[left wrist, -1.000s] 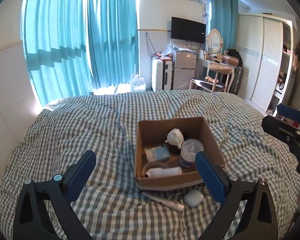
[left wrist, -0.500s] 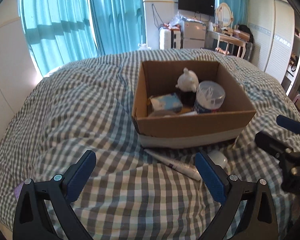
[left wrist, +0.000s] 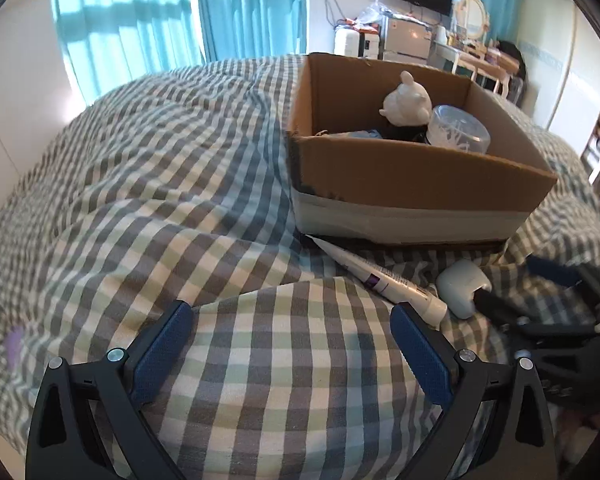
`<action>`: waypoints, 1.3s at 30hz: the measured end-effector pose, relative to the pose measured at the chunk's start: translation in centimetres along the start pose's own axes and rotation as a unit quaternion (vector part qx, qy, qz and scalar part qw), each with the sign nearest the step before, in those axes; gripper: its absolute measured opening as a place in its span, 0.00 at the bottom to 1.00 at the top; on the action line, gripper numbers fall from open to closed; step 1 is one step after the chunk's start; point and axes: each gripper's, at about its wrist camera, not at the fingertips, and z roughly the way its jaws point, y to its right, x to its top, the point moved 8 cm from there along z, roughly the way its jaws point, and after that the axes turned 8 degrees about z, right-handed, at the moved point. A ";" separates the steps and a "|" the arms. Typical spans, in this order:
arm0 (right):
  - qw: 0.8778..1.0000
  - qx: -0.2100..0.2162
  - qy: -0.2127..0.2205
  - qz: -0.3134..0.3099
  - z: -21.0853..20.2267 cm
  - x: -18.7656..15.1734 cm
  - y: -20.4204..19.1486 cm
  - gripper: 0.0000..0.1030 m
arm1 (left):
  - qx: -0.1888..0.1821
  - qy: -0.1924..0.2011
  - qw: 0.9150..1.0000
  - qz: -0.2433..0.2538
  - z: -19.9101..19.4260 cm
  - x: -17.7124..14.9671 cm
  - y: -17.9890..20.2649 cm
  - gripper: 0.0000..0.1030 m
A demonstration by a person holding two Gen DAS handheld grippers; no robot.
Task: Organize objects
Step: 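Withdraw both tools from the box and move toward the earbud case and tube, then grasp the white earbud case with the right tool while the left tool grasps the white tube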
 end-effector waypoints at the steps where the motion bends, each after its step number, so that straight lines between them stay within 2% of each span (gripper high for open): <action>1: 1.000 0.002 -0.003 -0.002 0.3 -0.1 -0.2 0.79 | -0.002 0.001 1.000 -0.003 -0.1 0.1 0.0 0.99; 3: 1.000 0.003 -0.014 -0.003 1.2 -0.3 -0.3 0.76 | -0.006 -0.001 1.000 -0.006 0.1 -0.1 -0.1 0.99; 5: 0.999 0.006 -0.034 -0.003 2.4 -0.6 -0.5 0.65 | -0.007 -0.003 1.000 -0.007 0.2 -0.2 -0.1 0.99; 8: 0.998 0.000 -0.060 -0.008 4.0 -1.1 -0.7 0.63 | -0.008 -0.004 1.000 -0.008 0.2 -0.1 -0.1 0.99; 10: 0.998 -0.002 -0.065 -0.010 4.5 -1.1 -0.7 0.61 | -0.005 -0.007 1.000 -0.006 0.3 -0.1 -0.1 0.99; 13: 0.998 -0.009 -0.066 -0.010 4.7 -1.2 -0.6 0.49 | 0.003 -0.011 1.000 0.001 0.6 -0.1 0.1 0.99; 17: 0.998 -0.029 -0.046 -0.018 3.0 -1.3 -0.4 0.49 | 0.012 -0.018 1.000 0.003 0.7 0.1 0.3 0.99; 20: 1.000 -0.011 -0.018 0.013 0.1 -1.0 0.5 0.49 | 0.000 -0.024 1.000 -0.009 0.7 0.3 1.0 0.99; 22: 0.999 -0.015 0.007 0.034 -2.0 -0.4 1.7 0.49 | -0.006 -0.026 1.000 -0.014 1.0 0.5 1.9 0.99; 27: 0.996 -0.041 0.053 0.067 -5.2 1.4 4.8 0.49 | 0.016 -0.027 1.000 0.001 2.3 1.1 4.9 0.99; 29: 0.995 -0.043 0.058 0.074 -5.4 1.8 5.5 0.49 | 0.020 -0.026 0.999 0.002 3.0 1.3 5.6 0.99; 34: 0.995 -0.023 0.036 0.088 -3.7 1.8 6.1 0.49 | 0.021 -0.022 1.000 0.004 5.0 1.6 6.9 0.98; 35: 0.995 -0.021 0.031 0.090 -3.2 1.4 6.0 0.49 | 0.024 -0.024 0.999 0.011 5.6 1.5 7.2 0.94; 38: 0.995 -0.013 0.018 0.098 -2.4 0.6 5.7 0.49 | 0.022 -0.036 0.999 0.023 6.9 1.0 7.6 0.66; 39: 0.995 -0.011 0.016 0.102 -2.2 0.5 5.8 0.49 | 0.021 -0.036 0.999 0.022 7.0 1.0 7.7 0.61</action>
